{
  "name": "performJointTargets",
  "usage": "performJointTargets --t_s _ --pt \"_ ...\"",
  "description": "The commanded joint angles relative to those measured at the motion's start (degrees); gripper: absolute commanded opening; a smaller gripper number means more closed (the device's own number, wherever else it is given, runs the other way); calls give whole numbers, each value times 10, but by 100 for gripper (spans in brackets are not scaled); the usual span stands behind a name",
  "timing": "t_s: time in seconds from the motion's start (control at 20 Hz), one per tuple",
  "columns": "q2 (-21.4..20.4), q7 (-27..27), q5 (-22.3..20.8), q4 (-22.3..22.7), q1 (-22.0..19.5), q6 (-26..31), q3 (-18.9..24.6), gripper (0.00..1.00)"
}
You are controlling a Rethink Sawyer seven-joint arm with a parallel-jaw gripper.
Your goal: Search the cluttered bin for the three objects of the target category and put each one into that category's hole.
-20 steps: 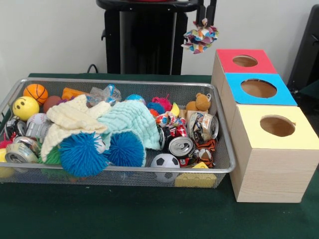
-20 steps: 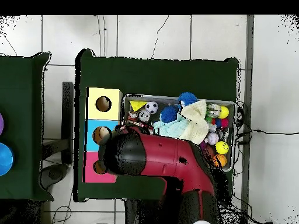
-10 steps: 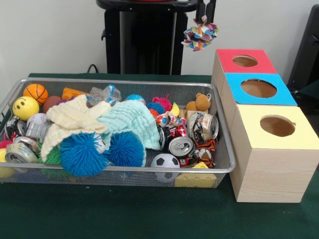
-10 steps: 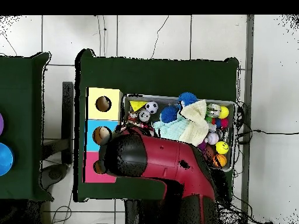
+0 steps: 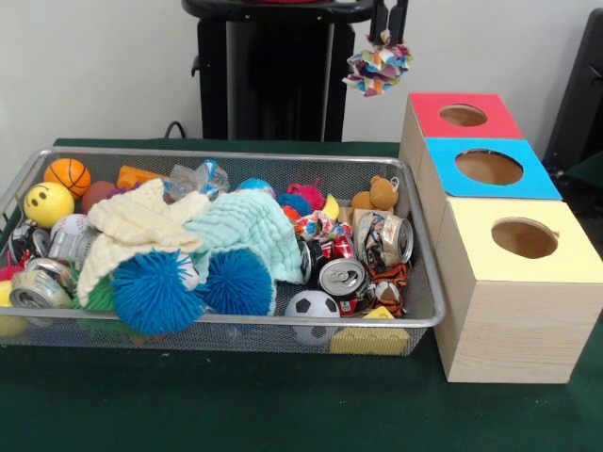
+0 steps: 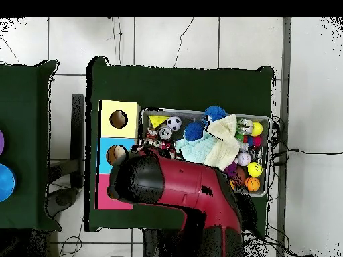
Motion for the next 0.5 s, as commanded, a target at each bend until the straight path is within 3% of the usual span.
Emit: performJointTargets --t_s 0.05,0.3,0.5 --pt "48 235 31 -14 63 63 -28 0" --pt "84 304 42 -41 125 40 -71 0" --pt "98 314 49 -49 138 31 -81 0"
